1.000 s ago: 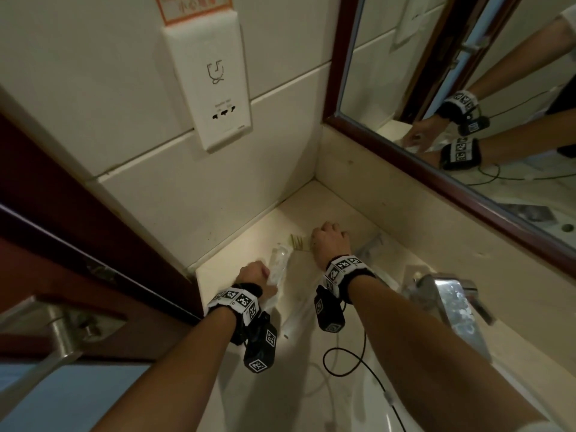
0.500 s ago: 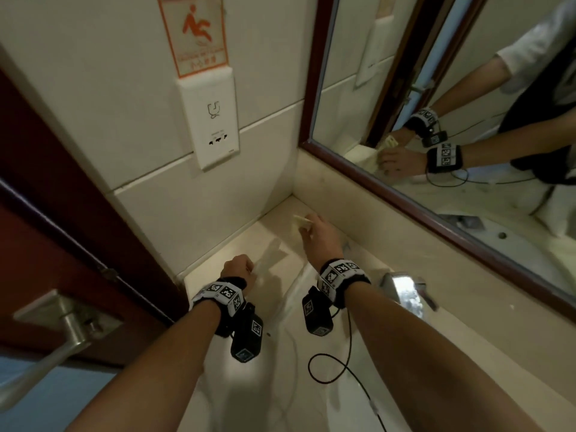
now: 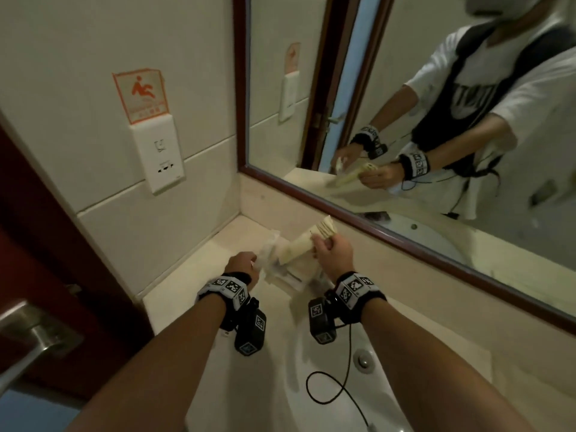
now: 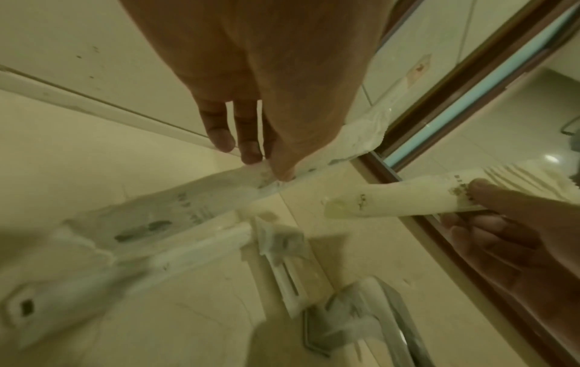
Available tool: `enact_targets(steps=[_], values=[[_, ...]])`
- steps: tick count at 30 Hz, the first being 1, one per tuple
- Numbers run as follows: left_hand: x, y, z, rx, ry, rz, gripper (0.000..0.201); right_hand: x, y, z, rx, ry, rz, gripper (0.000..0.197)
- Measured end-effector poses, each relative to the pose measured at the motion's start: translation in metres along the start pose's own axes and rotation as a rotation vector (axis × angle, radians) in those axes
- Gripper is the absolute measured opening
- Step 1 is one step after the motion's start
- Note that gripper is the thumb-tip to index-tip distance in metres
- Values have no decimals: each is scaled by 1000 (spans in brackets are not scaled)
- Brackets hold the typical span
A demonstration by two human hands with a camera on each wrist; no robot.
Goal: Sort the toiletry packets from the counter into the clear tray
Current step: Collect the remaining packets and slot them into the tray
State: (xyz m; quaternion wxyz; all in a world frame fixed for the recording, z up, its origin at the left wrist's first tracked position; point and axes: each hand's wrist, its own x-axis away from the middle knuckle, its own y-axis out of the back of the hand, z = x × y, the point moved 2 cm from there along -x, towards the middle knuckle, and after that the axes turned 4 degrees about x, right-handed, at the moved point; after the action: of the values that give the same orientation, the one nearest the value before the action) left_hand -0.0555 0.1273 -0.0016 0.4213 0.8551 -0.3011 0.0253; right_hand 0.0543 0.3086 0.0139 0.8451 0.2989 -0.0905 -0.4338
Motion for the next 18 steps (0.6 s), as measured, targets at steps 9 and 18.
enact_targets(steps=[9, 18], values=[[55, -77, -98, -29, -164, 135, 15, 41, 130, -79, -248, -117, -150, 17], [112, -154, -179, -109, -351, 267, 28, 109, 249, -150, -272, -193, -379, 19]])
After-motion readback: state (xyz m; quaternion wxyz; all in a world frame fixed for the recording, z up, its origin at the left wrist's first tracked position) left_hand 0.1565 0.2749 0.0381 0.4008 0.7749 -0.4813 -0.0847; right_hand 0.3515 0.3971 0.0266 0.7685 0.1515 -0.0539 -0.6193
